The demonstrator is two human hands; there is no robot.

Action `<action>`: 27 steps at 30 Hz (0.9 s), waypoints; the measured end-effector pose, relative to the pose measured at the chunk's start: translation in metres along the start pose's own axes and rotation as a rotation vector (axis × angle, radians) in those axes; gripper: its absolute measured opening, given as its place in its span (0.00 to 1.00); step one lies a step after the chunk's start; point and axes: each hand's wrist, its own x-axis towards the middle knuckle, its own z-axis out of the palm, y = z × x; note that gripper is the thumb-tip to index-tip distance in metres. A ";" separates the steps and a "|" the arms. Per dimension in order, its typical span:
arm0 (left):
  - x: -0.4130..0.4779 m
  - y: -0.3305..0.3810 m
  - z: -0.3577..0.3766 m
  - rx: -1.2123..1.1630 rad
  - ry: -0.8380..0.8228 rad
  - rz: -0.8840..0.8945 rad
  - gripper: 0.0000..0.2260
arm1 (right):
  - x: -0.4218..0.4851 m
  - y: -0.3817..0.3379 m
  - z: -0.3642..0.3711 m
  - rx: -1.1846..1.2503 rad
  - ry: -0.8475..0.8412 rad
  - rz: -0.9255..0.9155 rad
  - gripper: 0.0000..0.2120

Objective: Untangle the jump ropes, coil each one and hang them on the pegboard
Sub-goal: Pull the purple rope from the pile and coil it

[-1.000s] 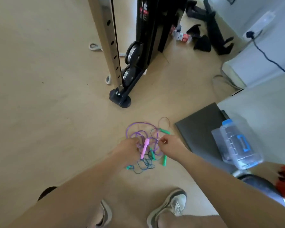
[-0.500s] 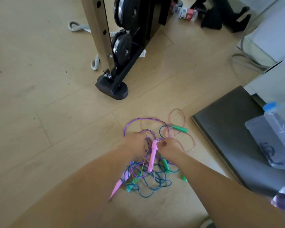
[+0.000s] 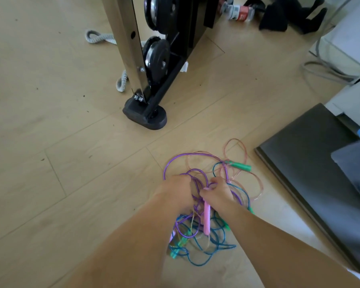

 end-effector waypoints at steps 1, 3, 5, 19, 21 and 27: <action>-0.001 0.001 -0.003 -0.003 0.008 0.004 0.07 | -0.004 -0.007 -0.002 0.056 -0.029 0.014 0.19; -0.004 0.003 -0.008 -0.011 0.022 0.002 0.07 | -0.011 -0.018 -0.012 0.095 -0.052 -0.011 0.14; -0.010 0.003 -0.017 -0.027 0.039 -0.014 0.12 | -0.024 -0.033 -0.028 0.125 -0.057 -0.041 0.11; -0.124 0.078 -0.098 -0.625 0.051 0.405 0.07 | -0.203 -0.135 -0.171 0.175 -0.471 -0.504 0.15; -0.146 0.080 -0.108 -0.630 -0.002 0.418 0.08 | -0.237 -0.146 -0.200 0.274 -0.452 -0.554 0.20; -0.202 0.096 -0.146 -0.574 0.208 0.351 0.07 | -0.297 -0.138 -0.258 -0.058 -0.206 -0.538 0.28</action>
